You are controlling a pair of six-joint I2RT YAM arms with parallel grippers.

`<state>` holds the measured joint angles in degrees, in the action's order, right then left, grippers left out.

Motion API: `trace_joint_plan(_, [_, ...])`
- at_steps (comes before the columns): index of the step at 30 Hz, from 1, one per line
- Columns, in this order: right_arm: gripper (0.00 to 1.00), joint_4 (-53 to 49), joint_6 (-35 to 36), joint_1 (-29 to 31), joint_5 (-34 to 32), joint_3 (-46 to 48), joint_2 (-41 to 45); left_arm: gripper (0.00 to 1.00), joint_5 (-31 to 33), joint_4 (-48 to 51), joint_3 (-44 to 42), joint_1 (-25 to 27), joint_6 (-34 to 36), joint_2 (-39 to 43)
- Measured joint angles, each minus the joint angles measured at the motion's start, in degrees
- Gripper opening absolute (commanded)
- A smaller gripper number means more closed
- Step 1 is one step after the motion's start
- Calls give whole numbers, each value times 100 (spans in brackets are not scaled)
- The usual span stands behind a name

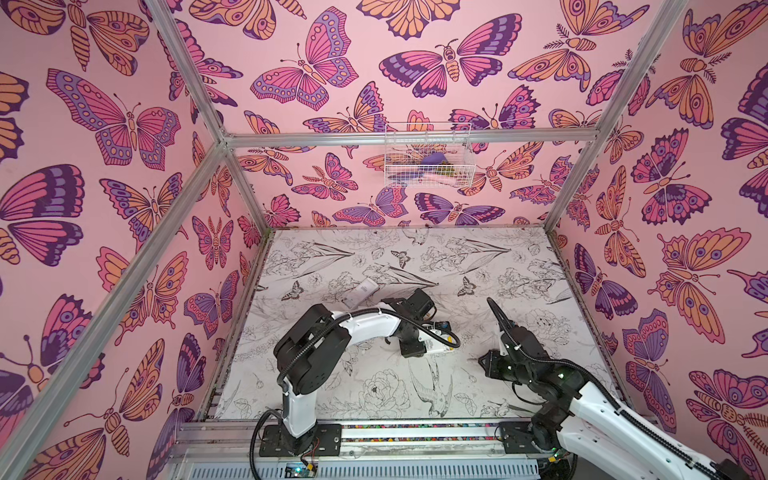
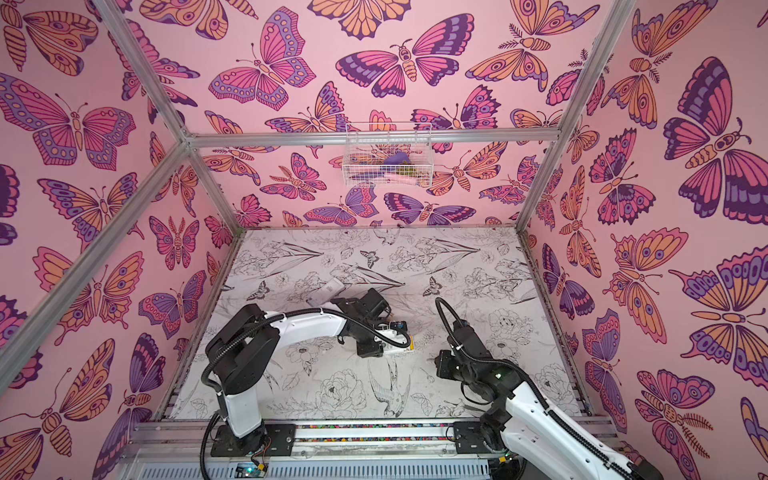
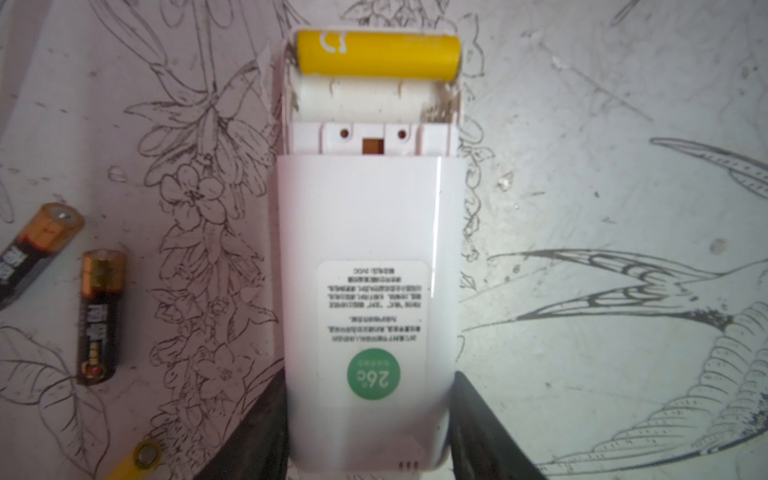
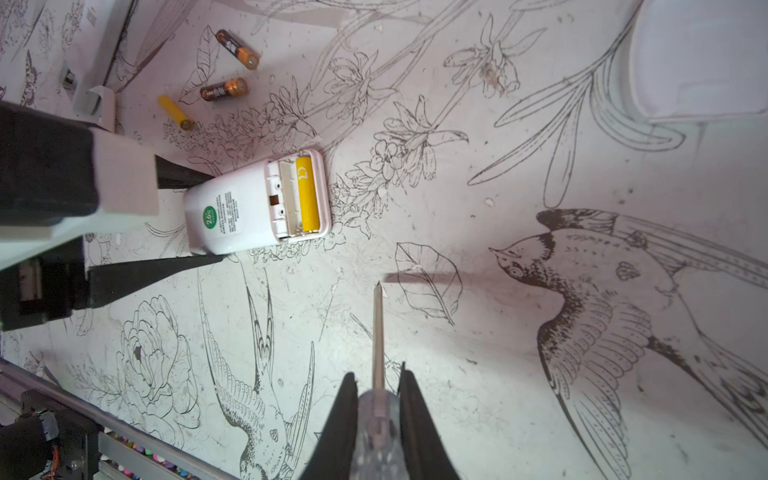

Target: Unload the batteries from the remote control

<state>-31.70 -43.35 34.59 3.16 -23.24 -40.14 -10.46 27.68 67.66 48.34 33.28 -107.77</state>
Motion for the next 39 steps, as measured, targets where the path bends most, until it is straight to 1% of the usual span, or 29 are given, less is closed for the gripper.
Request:
trace_joint_plan(2, [0,-13,-20,0,57,0,-20,56,17,-2,0,2,4,0])
trace_joint_plan(4, [0,-13,-24,0,114,9,-48,62,17,-13,0,2,26,0])
trace_joint_plan(6, [0,-7,-33,0,164,11,-57,64,28,-37,0,7,24,-7])
trace_joint_plan(11, [0,-15,-63,4,297,24,-44,77,63,-85,0,7,-11,-7])
trace_joint_plan(16, [0,144,-210,83,402,92,-57,85,61,-70,0,7,-42,-2])
trace_joint_plan(23, [0,535,-313,125,461,111,-348,87,-68,79,127,-138,-192,85])
trace_joint_plan(32, [0,1172,-361,125,234,2,-968,89,-310,173,352,-660,-404,442])
trace_joint_plan(39, [0,1464,-284,125,127,-363,-1720,90,-326,260,367,-1130,-415,605])
